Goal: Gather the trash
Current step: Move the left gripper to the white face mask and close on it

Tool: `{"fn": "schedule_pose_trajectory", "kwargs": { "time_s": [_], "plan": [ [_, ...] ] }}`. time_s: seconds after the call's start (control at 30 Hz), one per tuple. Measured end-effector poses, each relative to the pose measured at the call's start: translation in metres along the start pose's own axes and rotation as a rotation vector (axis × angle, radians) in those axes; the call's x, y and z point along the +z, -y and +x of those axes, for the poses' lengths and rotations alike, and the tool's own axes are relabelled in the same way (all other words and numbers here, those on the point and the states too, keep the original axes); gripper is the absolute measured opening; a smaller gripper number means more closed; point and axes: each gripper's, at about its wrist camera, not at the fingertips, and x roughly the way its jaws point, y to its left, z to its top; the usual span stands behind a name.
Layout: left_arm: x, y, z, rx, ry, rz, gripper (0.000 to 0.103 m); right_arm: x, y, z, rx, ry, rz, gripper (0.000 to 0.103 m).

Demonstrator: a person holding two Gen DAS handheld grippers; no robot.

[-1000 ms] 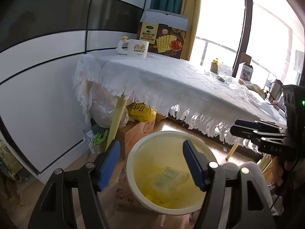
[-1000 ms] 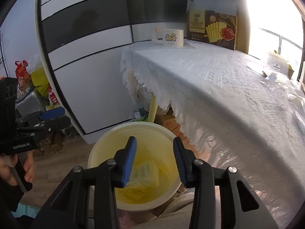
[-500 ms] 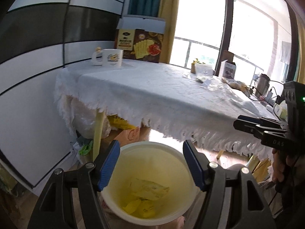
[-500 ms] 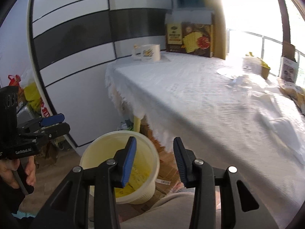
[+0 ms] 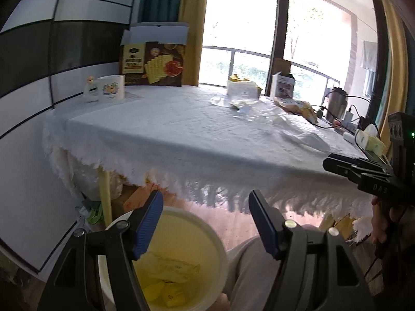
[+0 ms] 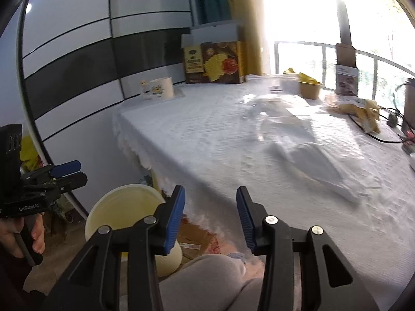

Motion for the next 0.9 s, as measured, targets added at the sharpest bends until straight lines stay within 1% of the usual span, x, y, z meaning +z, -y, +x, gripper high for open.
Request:
{"fn": "schedule_pose_trajectory", "kwargs": {
  "time_s": [0.37, 0.73, 0.9],
  "plan": [
    [0.019, 0.059, 0.027, -0.061, -0.009, 0.083, 0.069, -0.002, 0.051, -0.032, -0.026, 0.069, 0.064, 0.039],
    [0.041, 0.123, 0.066, -0.137, -0.013, 0.153, 0.069, -0.01, 0.104, -0.051, -0.083, 0.094, 0.129, 0.04],
    [0.05, 0.145, 0.083, -0.167, -0.011, 0.157, 0.069, -0.015, 0.128, -0.058, -0.109, 0.105, 0.163, 0.042]
  ]
}}
